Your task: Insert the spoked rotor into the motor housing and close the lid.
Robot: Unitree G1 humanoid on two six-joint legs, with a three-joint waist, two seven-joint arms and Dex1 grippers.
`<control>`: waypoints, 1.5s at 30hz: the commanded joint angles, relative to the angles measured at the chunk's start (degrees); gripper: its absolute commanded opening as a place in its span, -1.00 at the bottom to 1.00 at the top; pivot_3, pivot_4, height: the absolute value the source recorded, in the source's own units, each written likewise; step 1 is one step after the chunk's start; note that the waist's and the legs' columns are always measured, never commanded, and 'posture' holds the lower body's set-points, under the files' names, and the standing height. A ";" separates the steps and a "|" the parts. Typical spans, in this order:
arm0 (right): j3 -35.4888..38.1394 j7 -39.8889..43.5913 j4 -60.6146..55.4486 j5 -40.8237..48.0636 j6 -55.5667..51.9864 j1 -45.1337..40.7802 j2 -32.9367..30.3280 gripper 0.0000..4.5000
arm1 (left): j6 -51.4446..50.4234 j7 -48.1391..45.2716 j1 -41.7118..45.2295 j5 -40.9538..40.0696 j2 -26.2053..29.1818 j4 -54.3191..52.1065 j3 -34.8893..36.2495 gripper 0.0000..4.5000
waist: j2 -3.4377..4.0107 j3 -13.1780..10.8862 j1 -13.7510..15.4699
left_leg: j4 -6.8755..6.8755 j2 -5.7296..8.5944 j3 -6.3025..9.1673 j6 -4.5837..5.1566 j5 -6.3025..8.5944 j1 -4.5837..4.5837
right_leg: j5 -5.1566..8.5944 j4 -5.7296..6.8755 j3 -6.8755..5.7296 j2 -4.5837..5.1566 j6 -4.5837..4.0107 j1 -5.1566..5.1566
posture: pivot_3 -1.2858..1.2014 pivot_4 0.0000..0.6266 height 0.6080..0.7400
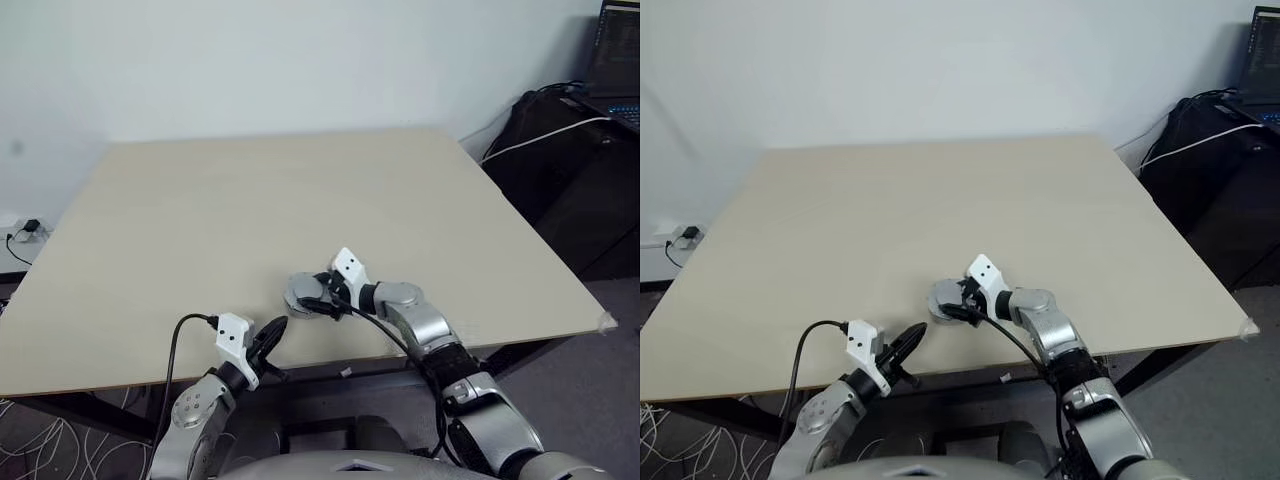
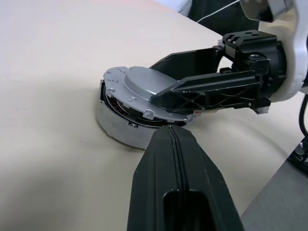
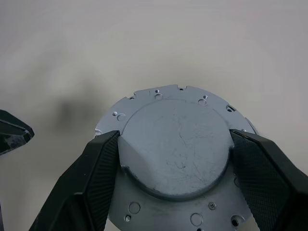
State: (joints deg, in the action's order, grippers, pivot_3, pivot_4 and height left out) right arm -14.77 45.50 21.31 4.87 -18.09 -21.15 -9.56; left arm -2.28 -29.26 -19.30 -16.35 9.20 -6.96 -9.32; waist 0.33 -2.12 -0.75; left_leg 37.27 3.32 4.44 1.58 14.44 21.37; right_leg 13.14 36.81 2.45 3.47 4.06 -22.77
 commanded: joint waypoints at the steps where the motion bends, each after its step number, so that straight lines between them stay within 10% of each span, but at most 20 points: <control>1: -0.18 -1.61 -4.02 0.47 -1.87 1.76 0.61 0.46 | 0.47 -0.26 0.57 -0.28 0.27 -2.58 0.32 -1.00 | 0.01 0.01 0.00 | 0.00 0.00 0.00 0.00 0.00 0.00 | 0.01 0.00 0.00 0.00 0.02 0.00 | 0.03 -1.00 1.00; 45: -3.13 -12.36 -1.48 -6.09 -1.88 1.49 1.97 0.46 | 0.46 -0.33 0.16 -0.55 -0.13 -2.06 0.51 -1.00 | 0.03 0.05 -0.66 | 0.01 -0.02 0.00 -0.21 0.11 -0.43 | 0.05 0.05 0.03 0.02 0.08 0.38 | 0.03 -1.00 1.00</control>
State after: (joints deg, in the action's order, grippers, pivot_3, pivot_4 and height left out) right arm -18.12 34.35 18.93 -0.25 -18.26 -18.99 -7.37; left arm -2.37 -29.63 -19.50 -16.42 9.14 -6.97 -9.31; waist 0.36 -2.07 -1.41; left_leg 37.27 3.29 4.44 1.37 14.55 20.93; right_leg 13.19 36.86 2.48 3.50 4.14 -22.39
